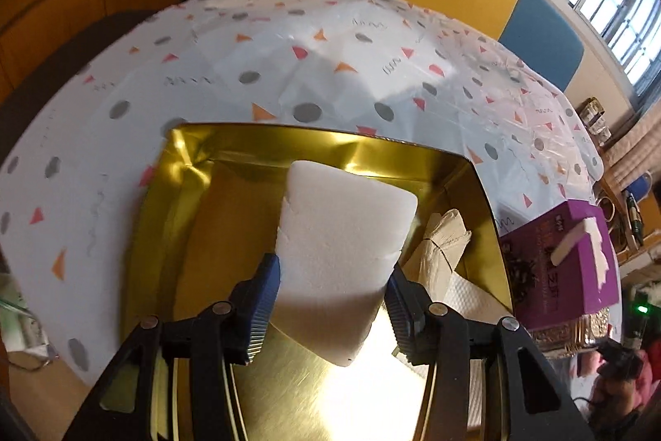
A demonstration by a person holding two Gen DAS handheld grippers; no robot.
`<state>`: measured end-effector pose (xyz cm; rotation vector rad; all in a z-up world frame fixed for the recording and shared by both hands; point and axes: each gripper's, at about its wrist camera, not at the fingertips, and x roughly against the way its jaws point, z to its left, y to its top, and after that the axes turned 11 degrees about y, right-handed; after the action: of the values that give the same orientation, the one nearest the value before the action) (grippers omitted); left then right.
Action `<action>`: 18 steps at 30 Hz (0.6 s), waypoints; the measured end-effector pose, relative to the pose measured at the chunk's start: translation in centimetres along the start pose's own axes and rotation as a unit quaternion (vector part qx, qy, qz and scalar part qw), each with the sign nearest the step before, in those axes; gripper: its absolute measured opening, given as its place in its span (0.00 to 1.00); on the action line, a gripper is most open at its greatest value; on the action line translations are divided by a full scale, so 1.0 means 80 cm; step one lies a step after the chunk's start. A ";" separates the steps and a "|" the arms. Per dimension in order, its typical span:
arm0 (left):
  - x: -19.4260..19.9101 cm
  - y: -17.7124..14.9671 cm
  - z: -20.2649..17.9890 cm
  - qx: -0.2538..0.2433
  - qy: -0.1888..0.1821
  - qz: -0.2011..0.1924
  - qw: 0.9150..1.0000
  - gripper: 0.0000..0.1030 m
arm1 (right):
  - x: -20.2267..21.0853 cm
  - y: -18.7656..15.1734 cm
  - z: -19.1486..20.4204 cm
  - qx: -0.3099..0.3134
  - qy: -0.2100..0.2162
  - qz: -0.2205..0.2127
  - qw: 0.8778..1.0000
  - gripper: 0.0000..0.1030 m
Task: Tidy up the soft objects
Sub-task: 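Place the white sponge into the gold tray with the left tool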
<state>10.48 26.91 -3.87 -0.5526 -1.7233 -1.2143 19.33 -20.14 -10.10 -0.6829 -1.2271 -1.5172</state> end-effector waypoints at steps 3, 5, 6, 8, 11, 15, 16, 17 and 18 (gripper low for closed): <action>-0.023 0.012 -0.017 -0.009 0.005 0.009 1.000 0.51 | -0.002 -0.002 0.014 0.017 -0.012 -0.003 1.000 0.18; -0.041 0.022 -0.031 -0.012 0.009 0.015 1.000 0.51 | -0.001 -0.004 0.019 0.018 -0.013 -0.006 1.000 0.18; -0.046 0.025 -0.035 -0.016 0.010 0.017 1.000 0.51 | -0.001 -0.005 0.019 0.017 -0.013 -0.008 1.000 0.18; -0.060 0.036 -0.052 -0.029 0.019 0.022 0.999 0.51 | 0.003 -0.013 0.017 0.016 -0.013 -0.010 1.000 0.18; -0.067 0.043 -0.064 -0.035 0.022 0.020 0.999 0.61 | 0.002 -0.018 0.015 0.018 -0.011 -0.010 1.000 0.18; -0.052 0.042 -0.066 -0.027 0.020 0.003 0.999 0.72 | 0.002 -0.015 0.006 0.016 -0.007 -0.009 1.000 0.18; -0.043 0.039 -0.065 -0.029 0.028 -0.007 0.999 0.72 | 0.003 -0.015 0.006 0.017 -0.007 -0.009 1.000 0.18; -0.031 0.034 -0.063 -0.029 0.037 -0.023 0.999 0.72 | 0.003 -0.014 0.007 0.019 -0.009 -0.008 1.000 0.18; -0.022 0.029 -0.061 -0.027 0.038 -0.034 0.998 0.73 | 0.002 -0.014 0.008 0.021 -0.011 -0.008 1.000 0.18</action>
<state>15.17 23.75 -3.85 -0.4774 -1.6594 -1.3173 18.13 -19.65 -10.12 -0.6645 -1.2799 -1.4964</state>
